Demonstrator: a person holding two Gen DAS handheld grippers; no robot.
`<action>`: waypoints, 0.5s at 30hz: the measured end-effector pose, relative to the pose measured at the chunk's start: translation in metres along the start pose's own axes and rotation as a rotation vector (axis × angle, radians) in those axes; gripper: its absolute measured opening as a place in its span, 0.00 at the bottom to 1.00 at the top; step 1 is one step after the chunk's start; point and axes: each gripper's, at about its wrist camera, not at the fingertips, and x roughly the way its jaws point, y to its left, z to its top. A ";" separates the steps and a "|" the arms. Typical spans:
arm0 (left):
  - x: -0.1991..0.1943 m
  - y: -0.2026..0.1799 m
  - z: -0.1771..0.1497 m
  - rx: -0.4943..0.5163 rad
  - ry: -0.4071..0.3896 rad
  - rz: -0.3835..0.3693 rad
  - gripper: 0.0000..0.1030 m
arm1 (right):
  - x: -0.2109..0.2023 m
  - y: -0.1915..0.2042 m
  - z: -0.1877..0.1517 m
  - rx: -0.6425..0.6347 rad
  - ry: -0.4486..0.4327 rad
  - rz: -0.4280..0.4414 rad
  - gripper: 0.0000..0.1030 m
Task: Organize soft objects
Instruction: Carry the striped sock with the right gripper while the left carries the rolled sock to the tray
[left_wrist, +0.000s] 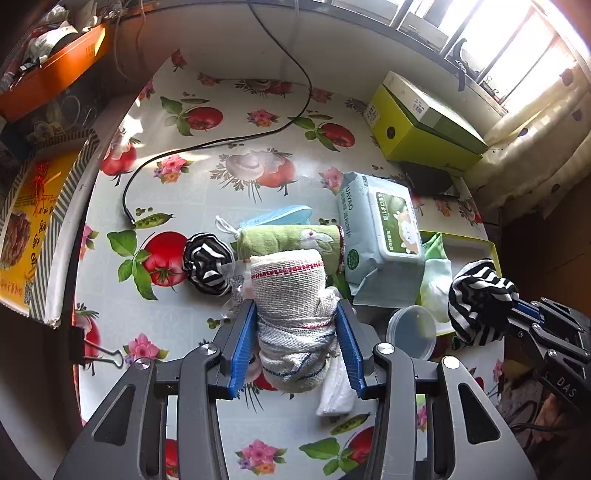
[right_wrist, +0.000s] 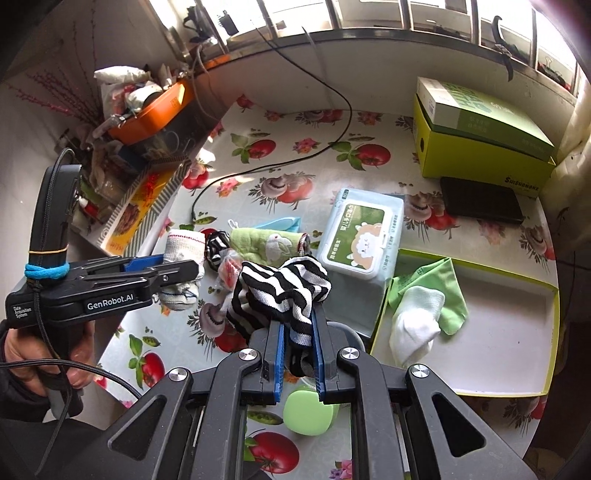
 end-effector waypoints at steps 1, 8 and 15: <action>-0.001 -0.003 0.001 0.006 -0.001 -0.001 0.43 | -0.001 -0.004 -0.001 0.009 -0.003 -0.001 0.12; -0.002 -0.025 0.006 0.052 0.003 -0.018 0.43 | -0.012 -0.025 -0.008 0.063 -0.028 -0.014 0.12; 0.002 -0.054 0.010 0.112 0.014 -0.041 0.43 | -0.021 -0.051 -0.017 0.125 -0.052 -0.036 0.12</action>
